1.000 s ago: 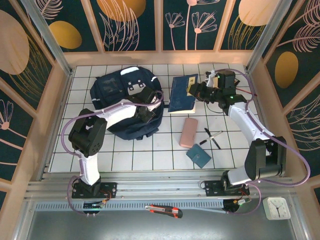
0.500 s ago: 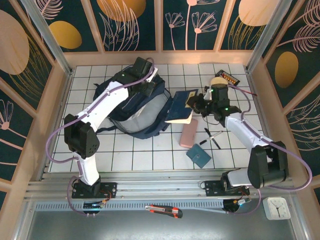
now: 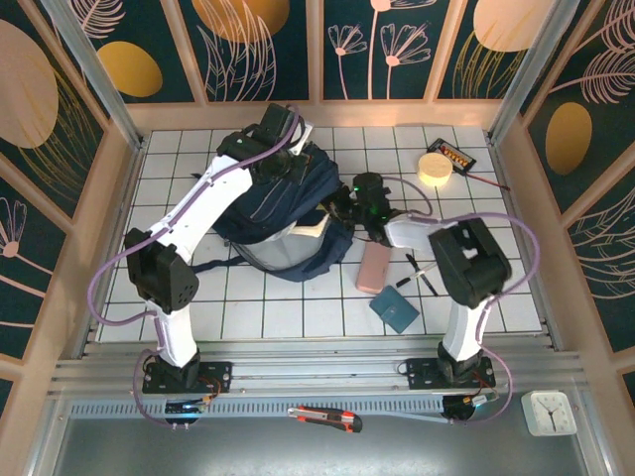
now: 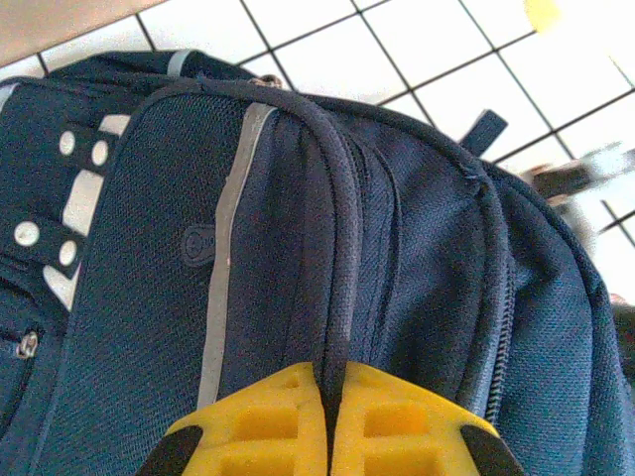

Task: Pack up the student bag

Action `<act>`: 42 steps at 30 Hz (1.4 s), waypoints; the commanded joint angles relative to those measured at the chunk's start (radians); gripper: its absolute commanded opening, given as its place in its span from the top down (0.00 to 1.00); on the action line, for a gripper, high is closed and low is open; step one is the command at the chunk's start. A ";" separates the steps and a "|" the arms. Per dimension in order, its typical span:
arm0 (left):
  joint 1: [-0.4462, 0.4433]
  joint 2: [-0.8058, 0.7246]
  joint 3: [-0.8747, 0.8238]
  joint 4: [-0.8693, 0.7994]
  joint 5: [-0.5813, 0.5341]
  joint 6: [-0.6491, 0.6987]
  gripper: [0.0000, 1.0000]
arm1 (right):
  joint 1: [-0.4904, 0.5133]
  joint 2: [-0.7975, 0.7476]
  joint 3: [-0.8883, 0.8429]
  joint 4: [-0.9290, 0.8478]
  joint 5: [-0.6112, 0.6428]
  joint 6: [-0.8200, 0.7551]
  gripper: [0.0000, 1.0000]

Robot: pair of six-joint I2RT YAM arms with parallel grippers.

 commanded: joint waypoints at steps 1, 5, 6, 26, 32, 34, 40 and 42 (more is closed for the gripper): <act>-0.005 0.014 0.094 0.046 0.051 -0.043 1.00 | 0.048 0.109 0.104 0.208 0.144 0.117 1.00; -0.004 0.040 0.146 0.023 0.065 -0.050 1.00 | 0.078 0.264 0.242 0.278 0.190 0.150 1.00; -0.004 0.047 0.158 0.016 0.068 -0.051 1.00 | 0.083 0.292 0.272 0.282 0.196 0.151 1.00; 0.049 0.130 0.259 -0.025 -0.005 -0.052 1.00 | 0.000 0.084 0.188 -0.117 0.067 -0.082 0.07; 0.066 0.130 0.262 -0.025 0.009 -0.065 1.00 | -0.032 0.025 0.172 -0.244 0.014 -0.171 0.01; 0.067 0.131 0.262 -0.025 0.008 -0.069 1.00 | -0.032 -0.006 0.176 -0.284 0.016 -0.204 0.01; 0.067 0.153 0.270 -0.055 -0.005 -0.078 1.00 | -0.031 -0.158 0.158 -0.470 0.103 -0.290 0.01; 0.067 0.158 0.273 -0.051 0.007 -0.076 1.00 | -0.031 -0.237 0.121 -0.527 0.171 -0.296 0.02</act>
